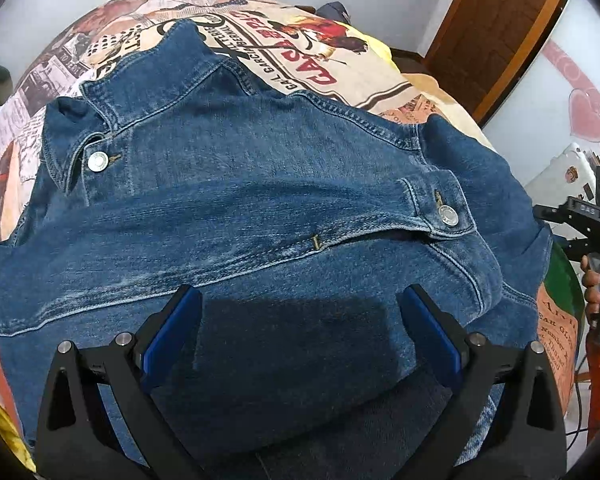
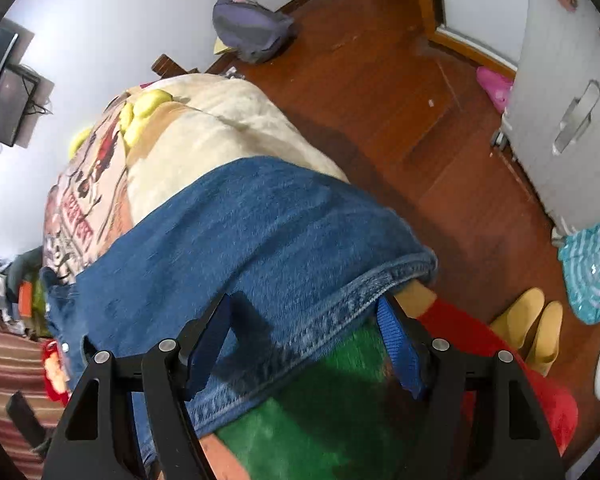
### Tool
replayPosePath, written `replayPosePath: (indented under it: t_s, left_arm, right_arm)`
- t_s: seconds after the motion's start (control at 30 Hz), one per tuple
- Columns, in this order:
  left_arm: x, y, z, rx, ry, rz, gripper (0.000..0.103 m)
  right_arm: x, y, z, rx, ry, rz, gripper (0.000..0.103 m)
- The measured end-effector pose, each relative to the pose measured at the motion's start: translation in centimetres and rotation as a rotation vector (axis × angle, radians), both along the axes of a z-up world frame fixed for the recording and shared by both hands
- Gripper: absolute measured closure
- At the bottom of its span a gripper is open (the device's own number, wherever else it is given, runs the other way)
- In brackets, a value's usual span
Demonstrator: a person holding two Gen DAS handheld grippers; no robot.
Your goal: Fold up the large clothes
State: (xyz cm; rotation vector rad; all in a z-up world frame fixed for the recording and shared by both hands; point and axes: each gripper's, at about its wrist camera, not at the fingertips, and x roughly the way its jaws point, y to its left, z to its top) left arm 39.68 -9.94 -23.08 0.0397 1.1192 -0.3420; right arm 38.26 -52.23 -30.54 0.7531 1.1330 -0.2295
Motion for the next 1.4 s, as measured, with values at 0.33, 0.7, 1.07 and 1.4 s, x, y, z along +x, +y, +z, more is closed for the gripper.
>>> replayPosePath:
  t_s: [0.33, 0.7, 1.07, 1.4]
  left_arm:
    - [-0.7, 2.9, 2.0, -0.024, -0.037, 0.057, 0.001]
    - [-3.0, 5.6, 6.3, -0.043, -0.155, 0.078, 0.001]
    - [-6.8, 9.7, 10.1, -0.110, -0.261, 0.118, 0.001]
    - [-8.7, 13.4, 9.8, -0.083, -0.258, 0.193, 0.001]
  right_arm:
    - [0.4, 0.4, 2.5, -0.066, -0.063, -0.037, 0.082]
    - [-0.2, 6.8, 15.1, -0.110, -0.360, 0.114, 0.087]
    - [2.8, 22.8, 21.7, -0.025, -0.460, 0.482, 0.087]
    - [3.4, 35.3, 12.4, 0.027, -0.202, 0.739, 0.086]
